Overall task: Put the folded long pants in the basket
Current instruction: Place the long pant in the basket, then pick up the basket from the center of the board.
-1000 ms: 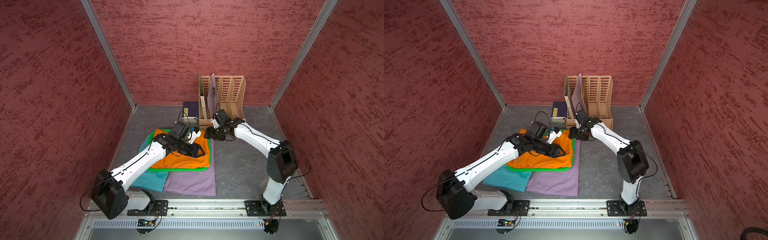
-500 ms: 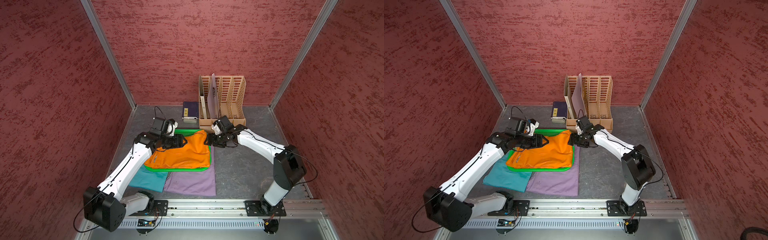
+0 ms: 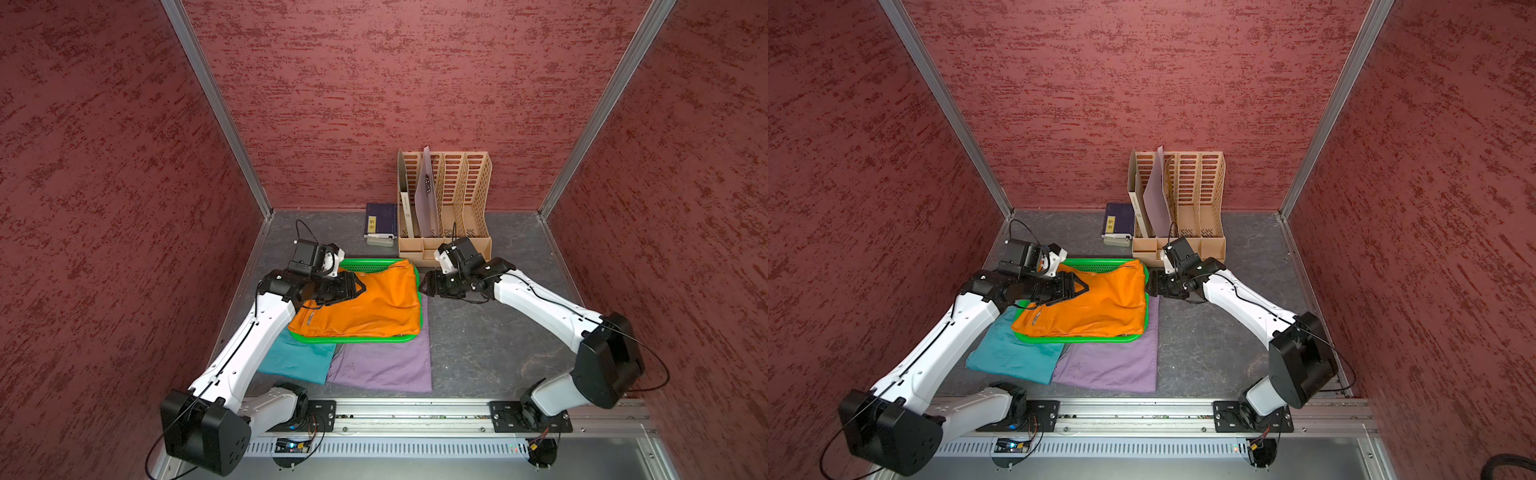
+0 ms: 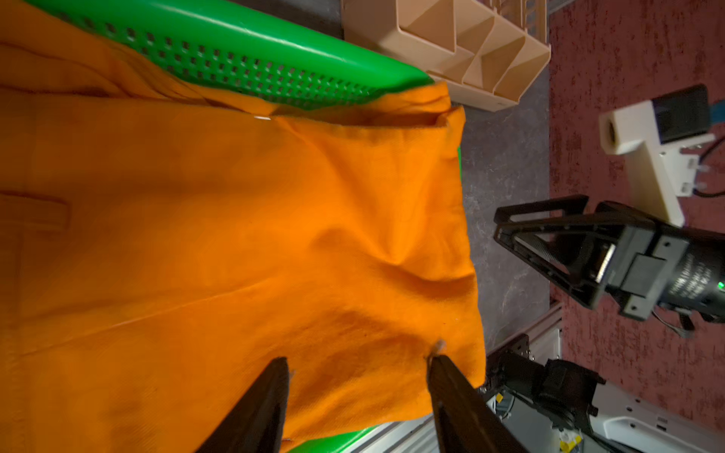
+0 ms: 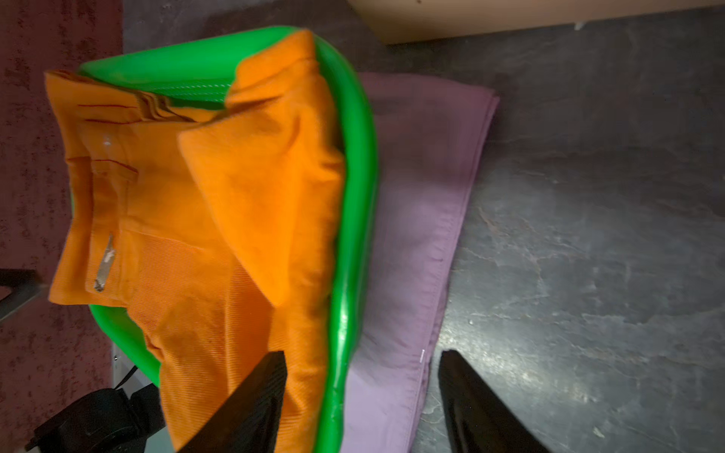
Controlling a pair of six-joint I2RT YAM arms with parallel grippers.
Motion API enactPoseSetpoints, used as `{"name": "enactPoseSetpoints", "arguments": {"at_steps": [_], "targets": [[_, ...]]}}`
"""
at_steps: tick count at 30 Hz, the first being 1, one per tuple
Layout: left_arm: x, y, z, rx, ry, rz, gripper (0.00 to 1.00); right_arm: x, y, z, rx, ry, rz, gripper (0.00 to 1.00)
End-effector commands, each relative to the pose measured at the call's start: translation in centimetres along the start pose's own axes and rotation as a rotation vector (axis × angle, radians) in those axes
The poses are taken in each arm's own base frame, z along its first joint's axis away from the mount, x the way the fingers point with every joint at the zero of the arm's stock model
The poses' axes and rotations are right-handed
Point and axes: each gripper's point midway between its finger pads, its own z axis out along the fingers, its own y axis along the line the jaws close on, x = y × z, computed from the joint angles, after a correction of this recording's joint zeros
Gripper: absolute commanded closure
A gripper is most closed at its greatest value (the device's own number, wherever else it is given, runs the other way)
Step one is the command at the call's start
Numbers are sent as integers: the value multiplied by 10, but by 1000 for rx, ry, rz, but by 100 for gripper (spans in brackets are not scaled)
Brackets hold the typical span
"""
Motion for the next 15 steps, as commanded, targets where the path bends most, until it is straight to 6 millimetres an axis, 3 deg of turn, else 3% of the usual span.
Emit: {"name": "enactPoseSetpoints", "arguments": {"at_steps": [1, 7, 15], "targets": [[18, -44, 6, 15, 88, 148, 36, 4, -21, -6, 19, -36, 48, 36], [32, -94, 49, -76, 178, 243, 33, 9, -38, -2, 3, -62, 109, 36], [34, -98, 114, -412, 242, 346, 30, 5, -63, 4, 24, -55, 165, 36]]}}
